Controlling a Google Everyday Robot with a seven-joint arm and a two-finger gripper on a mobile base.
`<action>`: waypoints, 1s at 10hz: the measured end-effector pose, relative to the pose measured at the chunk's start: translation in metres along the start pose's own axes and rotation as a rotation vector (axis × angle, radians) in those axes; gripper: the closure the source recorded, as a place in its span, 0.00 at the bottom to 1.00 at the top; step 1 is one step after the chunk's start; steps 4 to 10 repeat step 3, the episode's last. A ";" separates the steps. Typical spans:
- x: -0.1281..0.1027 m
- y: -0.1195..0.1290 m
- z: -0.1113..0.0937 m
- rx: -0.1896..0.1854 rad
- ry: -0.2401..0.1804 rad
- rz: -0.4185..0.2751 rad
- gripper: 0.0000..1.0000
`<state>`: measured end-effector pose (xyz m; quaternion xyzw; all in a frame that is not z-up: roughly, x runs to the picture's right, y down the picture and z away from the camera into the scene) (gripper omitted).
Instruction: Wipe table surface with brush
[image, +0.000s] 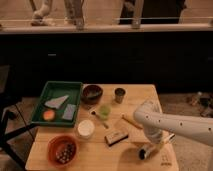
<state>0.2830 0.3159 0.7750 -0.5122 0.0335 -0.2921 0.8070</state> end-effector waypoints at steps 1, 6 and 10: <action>0.000 -0.003 -0.001 0.001 -0.002 -0.002 0.99; -0.001 -0.011 -0.005 0.009 -0.008 -0.007 0.99; -0.001 -0.011 -0.005 0.009 -0.008 -0.007 0.99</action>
